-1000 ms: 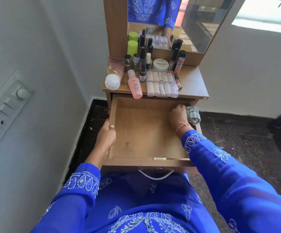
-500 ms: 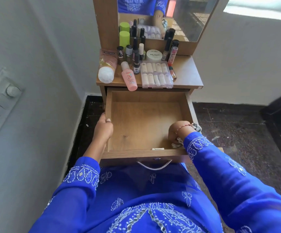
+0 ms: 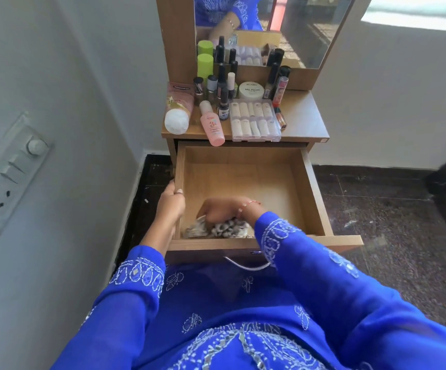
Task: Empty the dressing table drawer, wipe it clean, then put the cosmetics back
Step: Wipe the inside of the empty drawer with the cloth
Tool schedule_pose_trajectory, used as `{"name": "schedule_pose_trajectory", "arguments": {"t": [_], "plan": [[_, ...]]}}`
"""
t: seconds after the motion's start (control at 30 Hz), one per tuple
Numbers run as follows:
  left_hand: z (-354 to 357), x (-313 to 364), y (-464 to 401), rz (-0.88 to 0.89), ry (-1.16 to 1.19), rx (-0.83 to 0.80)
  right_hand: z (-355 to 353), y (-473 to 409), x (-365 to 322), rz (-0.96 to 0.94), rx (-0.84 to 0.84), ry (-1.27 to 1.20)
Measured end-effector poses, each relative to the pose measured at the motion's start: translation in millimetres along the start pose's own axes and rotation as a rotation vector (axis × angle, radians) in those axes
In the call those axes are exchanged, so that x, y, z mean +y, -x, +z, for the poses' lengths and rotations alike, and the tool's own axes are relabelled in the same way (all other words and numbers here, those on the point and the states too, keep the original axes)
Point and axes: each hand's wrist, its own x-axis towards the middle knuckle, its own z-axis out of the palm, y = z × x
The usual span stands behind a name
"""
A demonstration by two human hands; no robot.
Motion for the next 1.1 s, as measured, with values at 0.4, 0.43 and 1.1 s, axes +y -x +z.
{"name": "schedule_pose_trajectory", "arguments": {"t": [0.4, 0.43, 1.1], "plan": [[1, -5, -5, 0.015, -0.010, -0.007, 4, 35, 102, 0.514, -0.124, 0.281], [1, -5, -5, 0.012, -0.009, -0.007, 5, 29, 90, 0.465, -0.104, 0.252], [0, -3, -4, 0.010, -0.001, -0.008, -21, 69, 79, 0.017, 0.040, -0.255]]}}
